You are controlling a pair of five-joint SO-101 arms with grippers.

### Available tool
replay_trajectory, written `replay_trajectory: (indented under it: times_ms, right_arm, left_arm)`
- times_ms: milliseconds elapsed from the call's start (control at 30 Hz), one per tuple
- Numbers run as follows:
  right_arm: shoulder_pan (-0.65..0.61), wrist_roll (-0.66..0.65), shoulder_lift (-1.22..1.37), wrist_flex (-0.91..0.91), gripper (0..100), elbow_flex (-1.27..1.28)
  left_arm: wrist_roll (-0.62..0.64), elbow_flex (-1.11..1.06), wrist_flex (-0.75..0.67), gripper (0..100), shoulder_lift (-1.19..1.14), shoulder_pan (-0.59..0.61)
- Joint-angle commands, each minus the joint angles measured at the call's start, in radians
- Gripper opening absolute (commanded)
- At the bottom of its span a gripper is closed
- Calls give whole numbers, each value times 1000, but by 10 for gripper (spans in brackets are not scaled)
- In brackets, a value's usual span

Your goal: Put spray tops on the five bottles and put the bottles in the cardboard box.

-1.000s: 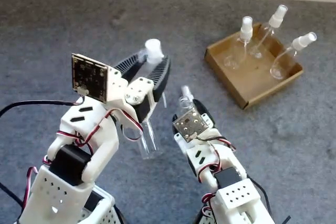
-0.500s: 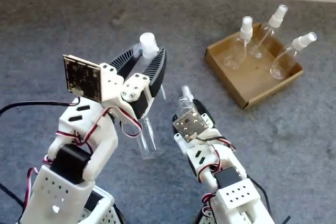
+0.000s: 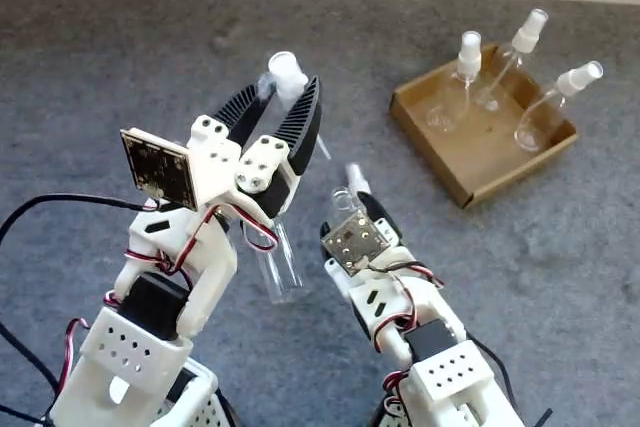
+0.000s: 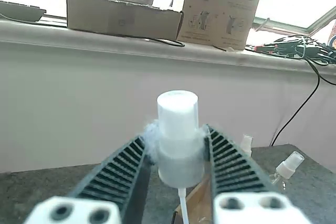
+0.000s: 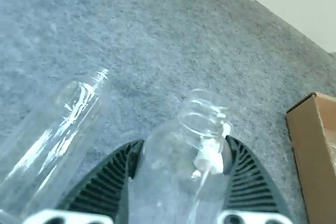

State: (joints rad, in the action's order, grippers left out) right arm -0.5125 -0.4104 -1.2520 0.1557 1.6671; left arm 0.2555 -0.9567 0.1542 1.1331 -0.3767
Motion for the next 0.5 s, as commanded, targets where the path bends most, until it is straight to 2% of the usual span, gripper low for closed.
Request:
replay_trajectory:
  times_ms: [0, 167, 300, 400, 467]
  right_arm:
    - [-7, -3, -28, -13, 124, 27]
    - [-5, -3, -228, -5, 124, 35]
    - [-5, -3, -438, 179, 124, 62]
    - [-1, -3, -585, 228, 124, 82]
    - [16, -3, -596, 234, 124, 120]
  left_arm:
    - [-8, 7, -28, 42, 21, -18]
    - [-11, 7, -28, 42, 21, -61]
    - [-9, 7, -28, 42, 24, -64]
    - [-9, 2, -28, 42, 70, -70]
    - [-8, 2, -26, 42, 116, -68]
